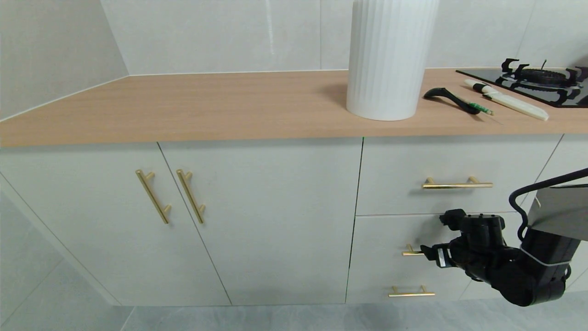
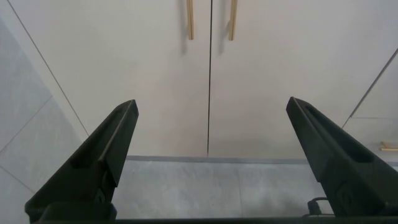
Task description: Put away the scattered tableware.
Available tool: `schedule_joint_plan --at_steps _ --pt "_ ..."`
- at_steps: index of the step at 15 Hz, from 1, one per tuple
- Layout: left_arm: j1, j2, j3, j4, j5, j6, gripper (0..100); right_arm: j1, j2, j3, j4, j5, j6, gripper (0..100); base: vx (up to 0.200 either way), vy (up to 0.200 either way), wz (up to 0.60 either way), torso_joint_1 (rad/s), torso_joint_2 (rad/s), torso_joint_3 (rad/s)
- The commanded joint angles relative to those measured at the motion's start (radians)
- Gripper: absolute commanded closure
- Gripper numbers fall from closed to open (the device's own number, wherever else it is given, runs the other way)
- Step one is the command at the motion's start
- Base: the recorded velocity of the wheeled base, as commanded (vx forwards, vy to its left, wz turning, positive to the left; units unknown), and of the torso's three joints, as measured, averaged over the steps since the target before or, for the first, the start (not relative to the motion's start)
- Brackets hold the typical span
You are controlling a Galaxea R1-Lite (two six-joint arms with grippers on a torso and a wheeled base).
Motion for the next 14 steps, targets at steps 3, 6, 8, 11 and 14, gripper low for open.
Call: schedule_joint_plan --at_steps 3,6,8,11,14 --pt "0.0 0.002 0.0 0.0 0.0 0.0 0 0.001 0.005 0.025 0.007 -0.001 -0.011 0 0.0 0.0 0.0 0.0 0.0 0.0" --pt "0.0 0.002 0.0 0.0 0.0 0.0 0 0.001 0.001 0.043 0.007 -0.001 -0.017 0 0.0 0.0 0.0 0.0 0.0 0.0" --pt "0.0 0.002 0.0 0.0 0.0 0.0 0 0.001 -0.024 0.065 0.007 -0.001 -0.017 0 0.0 0.0 0.0 0.0 0.0 0.0" --pt "0.0 0.002 0.0 0.0 0.0 0.0 0 0.005 -0.24 0.174 0.091 0.012 -0.037 0 0.0 0.0 0.0 0.0 0.0 0.0" --pt "0.0 0.002 0.0 0.0 0.0 0.0 0 0.03 -0.593 0.138 0.473 0.042 -0.04 0 0.0 0.0 0.0 0.0 0.0 0.0"
